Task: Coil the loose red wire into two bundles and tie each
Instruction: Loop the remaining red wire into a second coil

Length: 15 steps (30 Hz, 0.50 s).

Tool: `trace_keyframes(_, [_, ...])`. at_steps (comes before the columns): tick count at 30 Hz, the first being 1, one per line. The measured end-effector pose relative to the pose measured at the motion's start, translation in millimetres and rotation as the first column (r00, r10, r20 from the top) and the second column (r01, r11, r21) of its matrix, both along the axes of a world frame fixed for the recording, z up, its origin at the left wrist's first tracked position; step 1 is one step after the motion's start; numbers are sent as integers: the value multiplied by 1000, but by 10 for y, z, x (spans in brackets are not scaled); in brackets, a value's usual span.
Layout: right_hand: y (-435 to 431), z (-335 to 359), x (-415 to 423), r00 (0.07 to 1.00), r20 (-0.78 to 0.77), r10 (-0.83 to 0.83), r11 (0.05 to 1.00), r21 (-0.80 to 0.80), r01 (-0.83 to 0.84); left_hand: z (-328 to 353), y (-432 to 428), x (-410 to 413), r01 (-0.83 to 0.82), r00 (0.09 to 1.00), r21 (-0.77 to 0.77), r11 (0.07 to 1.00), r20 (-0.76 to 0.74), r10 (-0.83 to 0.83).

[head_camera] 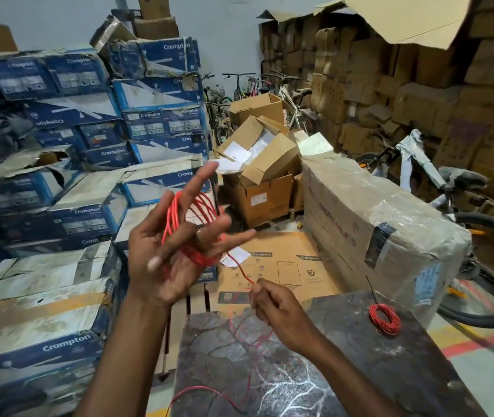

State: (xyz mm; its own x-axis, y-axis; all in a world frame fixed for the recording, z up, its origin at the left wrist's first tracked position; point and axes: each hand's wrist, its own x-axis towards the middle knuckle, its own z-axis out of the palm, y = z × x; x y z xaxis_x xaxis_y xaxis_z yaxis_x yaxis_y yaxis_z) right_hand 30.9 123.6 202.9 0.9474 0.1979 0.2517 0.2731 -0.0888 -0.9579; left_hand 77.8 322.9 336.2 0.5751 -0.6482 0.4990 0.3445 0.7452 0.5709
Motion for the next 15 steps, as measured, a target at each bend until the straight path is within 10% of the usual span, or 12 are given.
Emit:
trace_keyframes(3, [-36,10,-150,1000,8,-14,991,-131,15,151,-48,97,-287,955,193,938,-20,296])
trace_keyframes(7, [-100,290,-411,960,217,176,689,-724,37,130,-119,191,-674,708,548,495,289,644])
trace_keyframes(11, [-250,779,-499,939,296,175,640,-759,120,-32,11,252,-618,775,750,238,528,348])
trace_keyframes(15, [-505,1146,-354,929,345,134,692,-704,162,-177,91,112,-223,974,916,333,226,31])
